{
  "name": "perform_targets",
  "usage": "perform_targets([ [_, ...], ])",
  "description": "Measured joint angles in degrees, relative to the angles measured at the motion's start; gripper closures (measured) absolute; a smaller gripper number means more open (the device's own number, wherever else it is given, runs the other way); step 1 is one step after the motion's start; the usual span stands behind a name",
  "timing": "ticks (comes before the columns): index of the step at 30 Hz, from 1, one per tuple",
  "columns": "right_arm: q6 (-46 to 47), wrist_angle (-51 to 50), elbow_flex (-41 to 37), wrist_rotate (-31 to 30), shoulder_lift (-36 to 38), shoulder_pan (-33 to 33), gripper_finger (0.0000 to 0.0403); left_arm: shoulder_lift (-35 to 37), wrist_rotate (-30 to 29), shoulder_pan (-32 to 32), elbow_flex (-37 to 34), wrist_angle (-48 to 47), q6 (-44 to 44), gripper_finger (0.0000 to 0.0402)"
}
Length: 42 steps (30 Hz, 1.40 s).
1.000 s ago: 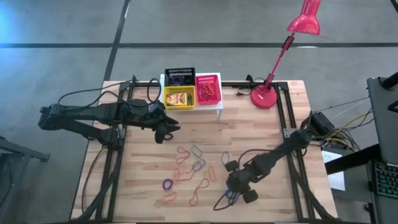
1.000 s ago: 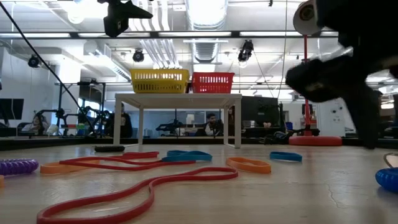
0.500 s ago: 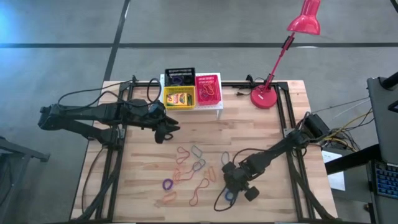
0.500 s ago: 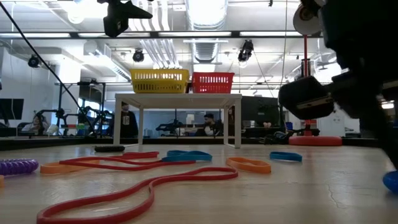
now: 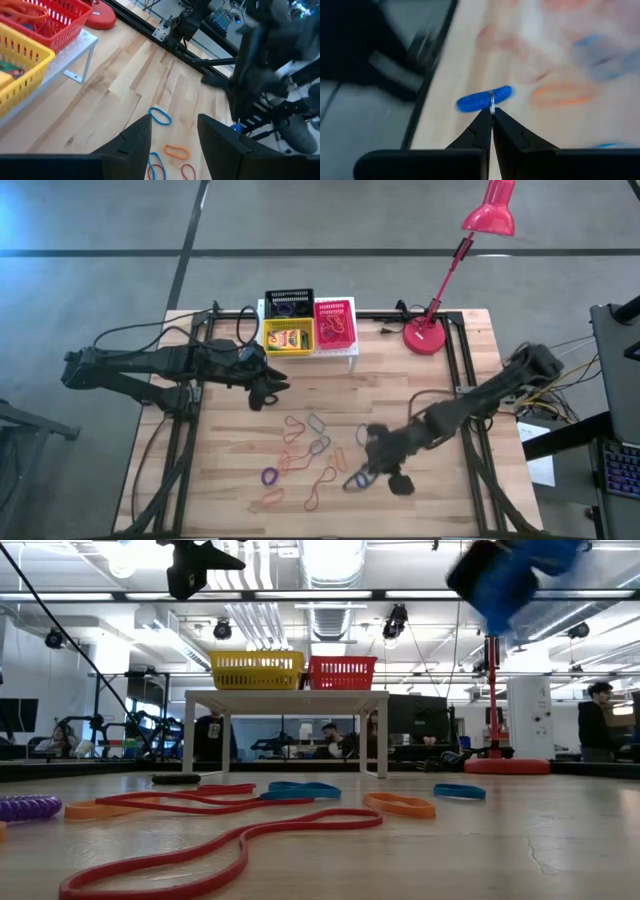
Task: Pick & Place Office Desk Supplies
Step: Put the blue spring keychain into the black basket on the shelf
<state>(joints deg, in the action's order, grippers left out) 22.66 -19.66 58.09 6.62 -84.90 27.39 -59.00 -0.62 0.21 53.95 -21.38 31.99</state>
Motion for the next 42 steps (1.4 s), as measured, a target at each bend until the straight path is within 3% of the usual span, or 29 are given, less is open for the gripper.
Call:
perform_targets([
  [4,0.4,3.1,1.2,-12.0,5.4,-2.1,0.0394,0.0,1.2,-0.2,0.0,2.6,-4.1,0.0237],
  [9,-3.2,5.7,5.8,-20.5,7.7,-6.7,0.0394,-1.4,4.8,-0.5,0.0,11.9,-7.8,0.0237],
  [18,-19.7,4.9,21.9,-20.6,1.9,-13.8,0.0394,-8.0,13.1,-0.5,0.0,29.5,-5.5,0.0201],
  [23,-23.2,3.2,28.4,-16.8,-1.4,-15.8,0.0394,-10.4,14.6,-0.5,0.0,31.8,-4.9,0.0165],
  [28,-24.8,1.1,31.3,-16.4,-3.5,-15.8,0.0394,-11.8,14.6,-0.5,0.0,31.9,-5.0,0.0162],
  [35,-23.0,-0.2,31.0,-14.1,-3.1,-15.6,0.0394,-11.5,14.7,-0.5,0.0,31.8,-5.1,0.0209],
  [42,-18.6,-1.9,30.8,-13.4,-2.9,-15.7,0.0394,-11.2,18.5,-0.6,0.0,30.1,-4.9,0.0339],
])
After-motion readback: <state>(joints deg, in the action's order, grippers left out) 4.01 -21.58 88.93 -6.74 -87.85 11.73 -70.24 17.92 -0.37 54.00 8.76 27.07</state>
